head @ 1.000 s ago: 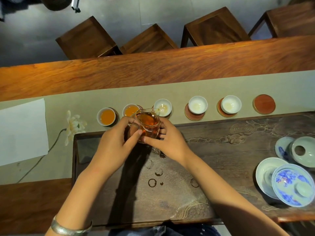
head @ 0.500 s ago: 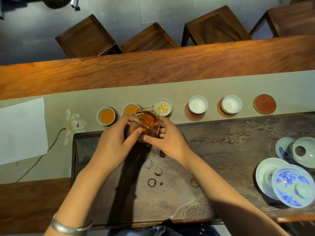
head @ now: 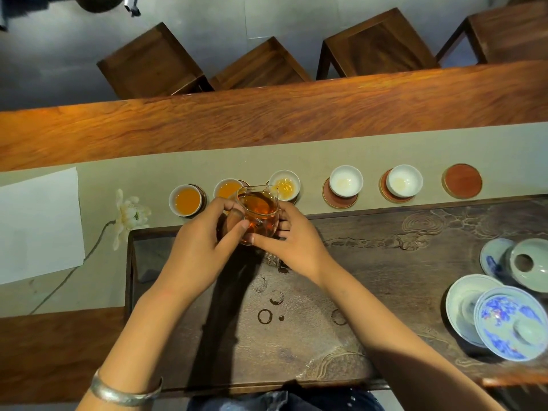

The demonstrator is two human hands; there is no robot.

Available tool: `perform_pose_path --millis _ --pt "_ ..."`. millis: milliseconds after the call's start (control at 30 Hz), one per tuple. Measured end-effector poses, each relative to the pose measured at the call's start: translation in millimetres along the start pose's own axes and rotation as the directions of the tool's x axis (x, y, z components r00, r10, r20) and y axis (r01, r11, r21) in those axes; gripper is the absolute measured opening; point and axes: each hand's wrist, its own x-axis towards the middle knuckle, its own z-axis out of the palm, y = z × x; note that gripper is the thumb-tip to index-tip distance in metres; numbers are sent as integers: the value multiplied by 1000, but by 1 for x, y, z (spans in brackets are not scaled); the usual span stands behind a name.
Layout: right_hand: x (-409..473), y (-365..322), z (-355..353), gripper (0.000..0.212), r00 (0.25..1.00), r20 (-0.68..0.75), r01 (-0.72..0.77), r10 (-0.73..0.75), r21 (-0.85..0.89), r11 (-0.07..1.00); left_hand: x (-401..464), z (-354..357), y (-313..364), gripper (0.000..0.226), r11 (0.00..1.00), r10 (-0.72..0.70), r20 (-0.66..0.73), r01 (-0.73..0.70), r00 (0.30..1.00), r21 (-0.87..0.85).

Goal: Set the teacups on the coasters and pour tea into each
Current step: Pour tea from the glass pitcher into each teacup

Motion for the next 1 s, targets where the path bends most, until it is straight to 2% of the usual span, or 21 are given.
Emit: perform_pose_path --millis 333,1000 --pt "0 1 -1 72 1000 17 -10 9 25 1000 0 0 0 23 1000 -2 -10 2 1000 -1" --pt "1 4 0 71 1000 16 -11 11 12 1000 3 0 3 25 1000 -3 14 3 1000 12"
